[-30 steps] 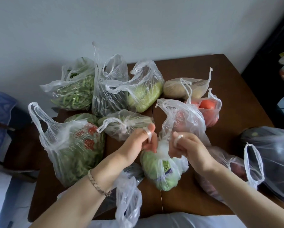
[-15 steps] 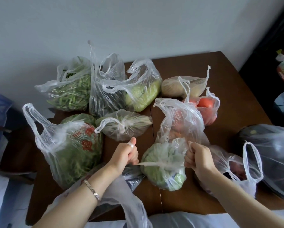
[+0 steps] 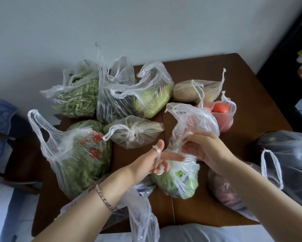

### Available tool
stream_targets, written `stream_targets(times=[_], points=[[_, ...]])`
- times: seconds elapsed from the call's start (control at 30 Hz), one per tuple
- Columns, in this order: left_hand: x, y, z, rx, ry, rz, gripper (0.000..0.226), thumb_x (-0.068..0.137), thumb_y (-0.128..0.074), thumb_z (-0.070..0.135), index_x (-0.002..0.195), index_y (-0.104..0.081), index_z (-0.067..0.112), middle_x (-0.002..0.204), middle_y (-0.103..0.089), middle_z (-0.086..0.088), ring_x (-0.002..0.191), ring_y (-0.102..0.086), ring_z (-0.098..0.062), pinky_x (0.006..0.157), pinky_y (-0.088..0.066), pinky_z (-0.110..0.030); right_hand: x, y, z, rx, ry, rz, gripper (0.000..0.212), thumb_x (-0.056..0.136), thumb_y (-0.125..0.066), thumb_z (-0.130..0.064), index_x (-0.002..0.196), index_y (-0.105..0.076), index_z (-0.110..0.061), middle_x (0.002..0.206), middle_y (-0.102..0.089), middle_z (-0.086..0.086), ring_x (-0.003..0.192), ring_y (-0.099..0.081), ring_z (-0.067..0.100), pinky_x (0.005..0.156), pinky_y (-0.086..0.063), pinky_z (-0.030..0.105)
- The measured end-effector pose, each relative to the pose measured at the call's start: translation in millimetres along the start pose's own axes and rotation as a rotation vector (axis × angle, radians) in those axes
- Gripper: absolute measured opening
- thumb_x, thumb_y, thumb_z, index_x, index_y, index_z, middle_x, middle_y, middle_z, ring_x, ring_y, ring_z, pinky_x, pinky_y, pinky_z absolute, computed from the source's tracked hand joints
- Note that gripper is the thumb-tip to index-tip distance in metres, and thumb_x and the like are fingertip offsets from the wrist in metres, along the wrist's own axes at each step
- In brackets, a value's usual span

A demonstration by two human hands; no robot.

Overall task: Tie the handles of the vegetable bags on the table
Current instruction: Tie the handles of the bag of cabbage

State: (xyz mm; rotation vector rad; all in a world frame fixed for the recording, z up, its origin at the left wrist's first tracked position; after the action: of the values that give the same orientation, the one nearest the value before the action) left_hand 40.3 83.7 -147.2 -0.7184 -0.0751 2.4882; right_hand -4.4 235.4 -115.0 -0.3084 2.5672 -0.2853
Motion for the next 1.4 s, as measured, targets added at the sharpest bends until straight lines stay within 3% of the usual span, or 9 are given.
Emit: stream_targets(times=[0.07, 0.23, 0.4, 0.6, 0.7, 0.87, 1.07, 1.23, 1.4], points=[[-1.2, 1.3, -4.4, -0.139, 0.026, 0.016, 0.098, 0.077, -0.012, 0.076, 0.12, -0.055, -0.001, 0.067, -0.067, 0.01, 0.05, -0.042, -0.002, 0.048, -0.021, -0.018, -2.5, 9.9, 10.4, -0.098, 0.032, -0.01, 0.019, 0.086, -0.057, 0.0, 0.103, -0.061, -0.008, 0.084, -0.066, 0.009, 0.076, -0.065, 0.017, 0.072, -0.056, 0.021], [1.0, 4.1, -11.4, -0.244, -0.009, 0.072, 0.096, 0.069, -0.015, 0.079, 0.114, -0.066, 0.01, 0.062, -0.057, 0.006, 0.06, -0.043, -0.004, 0.052, -0.02, -0.021, -9.0, 11.3, 59.6, -0.96, 0.274, -0.079, 0.021, 0.086, -0.063, -0.02, 0.105, -0.069, -0.017, 0.093, -0.055, -0.015, 0.078, -0.053, -0.002, 0.071, -0.041, 0.005], [-2.8, 0.6, -1.0, -0.294, -0.055, 0.128, 0.092, 0.077, -0.01, 0.068, 0.104, -0.068, 0.002, 0.079, -0.07, 0.007, 0.062, -0.045, -0.004, 0.054, -0.025, -0.02, -5.8, 2.2, 75.7, -0.82, 0.571, 0.044, 0.017, 0.086, -0.059, -0.021, 0.075, -0.069, -0.012, 0.077, -0.052, -0.02, 0.079, -0.048, -0.008, 0.071, -0.036, 0.005], [-8.0, 27.2, 29.3, 0.243, -0.122, 0.614, 0.078, 0.088, -0.012, 0.065, 0.053, -0.063, 0.017, 0.057, -0.041, -0.011, 0.056, -0.039, -0.017, 0.06, -0.032, -0.027, 5.1, -10.5, 80.2, -0.786, 0.34, 0.164, 0.022, 0.092, -0.052, -0.021, 0.074, -0.063, -0.028, 0.064, -0.056, -0.011, 0.062, -0.052, 0.009, 0.063, -0.044, 0.032], [-3.7, 14.7, 41.6, 0.099, -0.15, 0.499, 0.068, 0.097, -0.017, 0.047, 0.061, -0.057, 0.005, 0.042, -0.034, 0.001, 0.039, -0.038, -0.013, 0.047, -0.033, -0.026, 7.6, -20.7, 72.0, -0.976, 0.392, 0.189, 0.02, 0.093, -0.048, -0.018, 0.086, -0.067, -0.015, 0.069, -0.063, -0.003, 0.067, -0.055, 0.017, 0.062, -0.043, 0.032], [15.9, 7.5, 49.6, -0.058, -0.14, 0.532, 0.053, 0.1, -0.028, 0.037, 0.071, -0.058, 0.005, 0.038, -0.044, 0.005, 0.043, -0.061, -0.015, 0.048, -0.053, -0.026, 6.0, -22.7, 71.4, -1.125, 0.438, 0.022, 0.027, 0.083, -0.032, -0.024, 0.058, -0.038, -0.015, 0.053, -0.032, -0.009, 0.058, -0.034, 0.013, 0.051, -0.021, 0.029], [33.2, -2.4, 49.8, -0.205, -0.083, 0.493, 0.032, 0.1, -0.034, 0.016, 0.079, -0.056, 0.007, 0.048, -0.051, -0.001, 0.051, -0.063, -0.017, 0.054, -0.053, -0.027, 8.4, -10.0, 72.5, -0.964, 0.359, -0.087, 0.041, 0.09, -0.056, -0.029, 0.056, -0.046, -0.008, 0.055, -0.037, -0.008, 0.055, -0.036, 0.007, 0.055, -0.029, 0.019], [21.9, -4.4, 29.1, 0.606, -0.015, 0.449, 0.027, 0.094, -0.044, 0.034, 0.119, -0.047, 0.023, 0.102, -0.056, 0.007, 0.096, -0.057, -0.011, 0.084, -0.045, -0.028, 15.1, -6.4, 76.2, -0.686, 0.147, -0.069, 0.037, 0.093, -0.049, -0.025, 0.065, -0.053, -0.001, 0.06, -0.048, 0.002, 0.059, -0.042, 0.009, 0.063, -0.035, 0.029], [14.5, -9.1, 1.7, 0.826, -0.107, 0.516, 0.035, 0.093, -0.046, 0.04, 0.116, -0.055, 0.015, 0.107, -0.055, -0.003, 0.105, -0.049, -0.019, 0.093, -0.044, -0.035, 13.5, -4.3, 73.1, -0.433, 0.127, -0.061, 0.02, 0.091, -0.052, -0.007, 0.092, -0.071, -0.008, 0.087, -0.069, 0.017, 0.081, -0.06, 0.015, 0.076, -0.049, 0.026]])
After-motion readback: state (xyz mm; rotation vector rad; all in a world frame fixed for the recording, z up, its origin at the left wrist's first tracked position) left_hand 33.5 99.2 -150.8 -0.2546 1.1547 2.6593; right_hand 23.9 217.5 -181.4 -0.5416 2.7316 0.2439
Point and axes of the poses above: each hand's wrist, its own x-axis towards the middle knuckle, its own y-axis out of the back of the hand, z = x × y, the point moved 3 cm from there along x, towards the middle knuckle
